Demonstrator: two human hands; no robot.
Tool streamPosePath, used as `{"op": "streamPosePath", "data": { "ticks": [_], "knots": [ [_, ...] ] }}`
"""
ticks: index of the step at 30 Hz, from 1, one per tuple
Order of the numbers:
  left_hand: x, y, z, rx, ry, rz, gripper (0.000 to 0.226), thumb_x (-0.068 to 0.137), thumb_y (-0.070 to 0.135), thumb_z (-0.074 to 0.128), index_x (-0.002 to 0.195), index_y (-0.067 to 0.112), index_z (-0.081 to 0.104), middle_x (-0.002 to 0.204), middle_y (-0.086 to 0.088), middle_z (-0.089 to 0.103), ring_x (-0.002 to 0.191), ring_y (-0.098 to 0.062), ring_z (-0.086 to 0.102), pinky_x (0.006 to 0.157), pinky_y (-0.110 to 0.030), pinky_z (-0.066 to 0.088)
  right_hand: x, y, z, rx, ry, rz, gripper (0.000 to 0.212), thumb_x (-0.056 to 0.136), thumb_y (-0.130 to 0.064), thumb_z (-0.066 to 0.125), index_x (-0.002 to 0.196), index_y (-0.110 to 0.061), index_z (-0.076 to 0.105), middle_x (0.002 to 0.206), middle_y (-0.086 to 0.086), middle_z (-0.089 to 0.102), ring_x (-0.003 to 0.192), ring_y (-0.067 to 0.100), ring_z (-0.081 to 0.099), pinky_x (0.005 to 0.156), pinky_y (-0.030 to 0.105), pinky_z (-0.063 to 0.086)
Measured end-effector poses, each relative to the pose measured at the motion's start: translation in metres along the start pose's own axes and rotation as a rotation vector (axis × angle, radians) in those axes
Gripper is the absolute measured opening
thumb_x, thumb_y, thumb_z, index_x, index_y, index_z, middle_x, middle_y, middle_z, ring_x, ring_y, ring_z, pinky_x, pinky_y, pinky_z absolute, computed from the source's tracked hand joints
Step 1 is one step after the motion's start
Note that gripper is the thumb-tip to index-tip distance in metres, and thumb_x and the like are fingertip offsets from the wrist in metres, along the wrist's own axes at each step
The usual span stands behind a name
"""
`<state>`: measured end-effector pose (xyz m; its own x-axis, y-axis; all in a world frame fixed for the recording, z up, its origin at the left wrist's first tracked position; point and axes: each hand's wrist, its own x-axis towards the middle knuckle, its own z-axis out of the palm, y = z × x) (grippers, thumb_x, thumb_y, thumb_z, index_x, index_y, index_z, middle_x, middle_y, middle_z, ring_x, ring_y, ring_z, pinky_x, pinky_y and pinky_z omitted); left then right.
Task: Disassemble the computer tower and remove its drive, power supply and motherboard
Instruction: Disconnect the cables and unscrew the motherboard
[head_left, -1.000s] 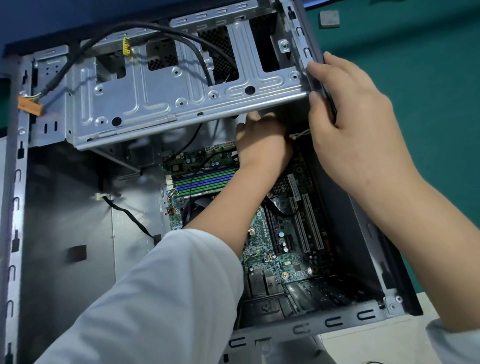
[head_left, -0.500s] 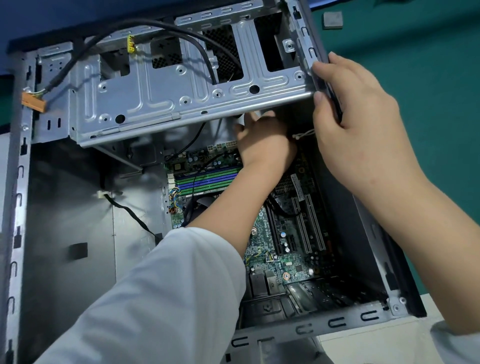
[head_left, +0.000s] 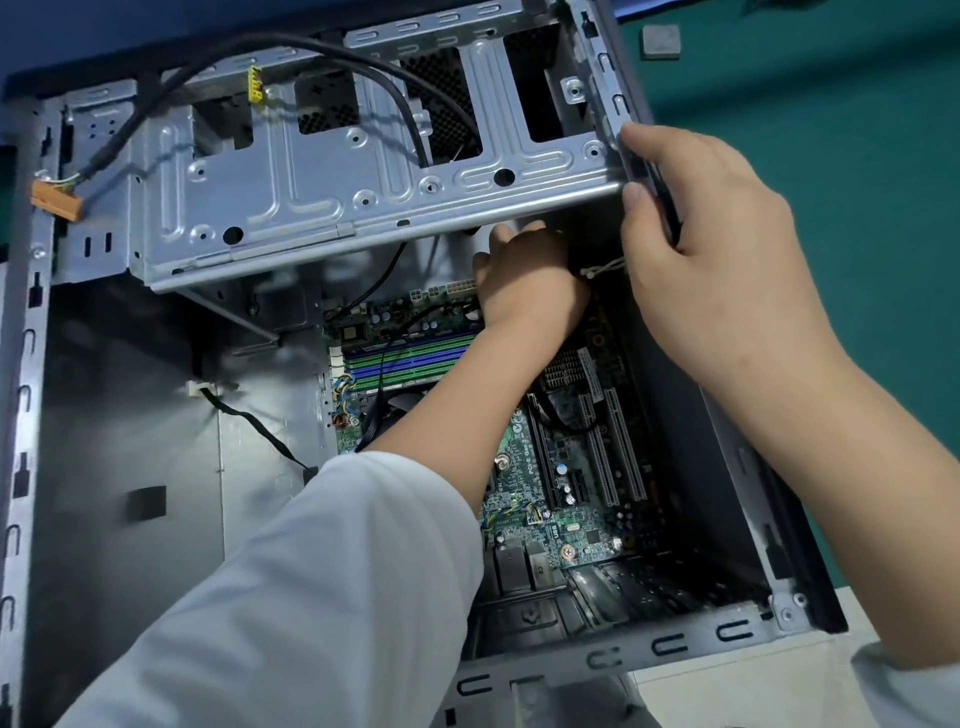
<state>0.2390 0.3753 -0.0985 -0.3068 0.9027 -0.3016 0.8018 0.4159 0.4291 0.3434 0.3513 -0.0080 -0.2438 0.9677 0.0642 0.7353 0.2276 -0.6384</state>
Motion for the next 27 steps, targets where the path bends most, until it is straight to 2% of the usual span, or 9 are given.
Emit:
{"op": "streamPosePath", "data": {
  "ticks": [6,11,16,19,22,27],
  "knots": [
    [-0.006,-0.003,-0.004,-0.048,-0.026,0.015,0.034,0.084,0.023,0.055,0.117,0.014,0.054,0.123,-0.014,0.044,0.113,-0.037,0.047,0.097,-0.036,0.041,-0.001,-0.001,0.0,-0.006,-0.002,0.005,0.04,0.098,-0.018,0.04,0.137,-0.021,0.045,0.139,-0.003,0.047,0.121,0.011,0.043,0.093,0.015,0.027],
    [-0.005,0.0,-0.004,-0.086,-0.001,-0.055,0.031,0.085,0.022,0.054,0.116,0.018,0.056,0.122,-0.011,0.046,0.116,-0.033,0.047,0.098,-0.036,0.04,0.0,-0.001,0.0,0.001,-0.004,0.002,0.04,0.098,-0.018,0.04,0.137,-0.021,0.046,0.138,-0.004,0.047,0.121,0.011,0.043,0.094,0.015,0.027],
    [-0.009,0.0,-0.002,-0.078,0.042,-0.009,0.024,0.082,0.018,0.055,0.105,0.017,0.058,0.114,-0.011,0.05,0.117,-0.032,0.043,0.096,-0.035,0.037,0.0,-0.001,0.0,0.01,-0.001,0.0,0.04,0.097,-0.017,0.041,0.136,-0.02,0.046,0.138,-0.004,0.048,0.121,0.01,0.042,0.095,0.014,0.027],
    [-0.011,-0.003,0.0,-0.065,0.067,0.034,0.024,0.081,0.02,0.056,0.105,0.018,0.059,0.112,-0.011,0.051,0.112,-0.035,0.046,0.092,-0.034,0.041,0.0,-0.001,0.0,0.004,-0.003,-0.003,0.04,0.097,-0.017,0.041,0.136,-0.02,0.047,0.138,-0.003,0.048,0.121,0.01,0.042,0.094,0.013,0.026],
    [-0.01,-0.003,0.002,-0.026,0.097,0.066,0.021,0.08,0.017,0.055,0.101,0.017,0.059,0.107,-0.009,0.054,0.114,-0.031,0.043,0.092,-0.034,0.037,0.0,0.0,0.0,0.001,-0.004,-0.004,0.04,0.097,-0.017,0.041,0.136,-0.019,0.046,0.138,-0.003,0.048,0.122,0.011,0.042,0.094,0.014,0.026],
    [-0.008,-0.002,0.002,-0.036,0.04,0.013,0.014,0.08,0.018,0.055,0.087,0.024,0.043,0.104,-0.005,0.057,0.117,-0.026,0.038,0.095,-0.036,0.031,0.0,0.001,0.001,0.003,-0.003,-0.01,0.04,0.097,-0.017,0.041,0.136,-0.02,0.046,0.138,-0.004,0.048,0.12,0.009,0.041,0.094,0.012,0.026]
  ]
}}
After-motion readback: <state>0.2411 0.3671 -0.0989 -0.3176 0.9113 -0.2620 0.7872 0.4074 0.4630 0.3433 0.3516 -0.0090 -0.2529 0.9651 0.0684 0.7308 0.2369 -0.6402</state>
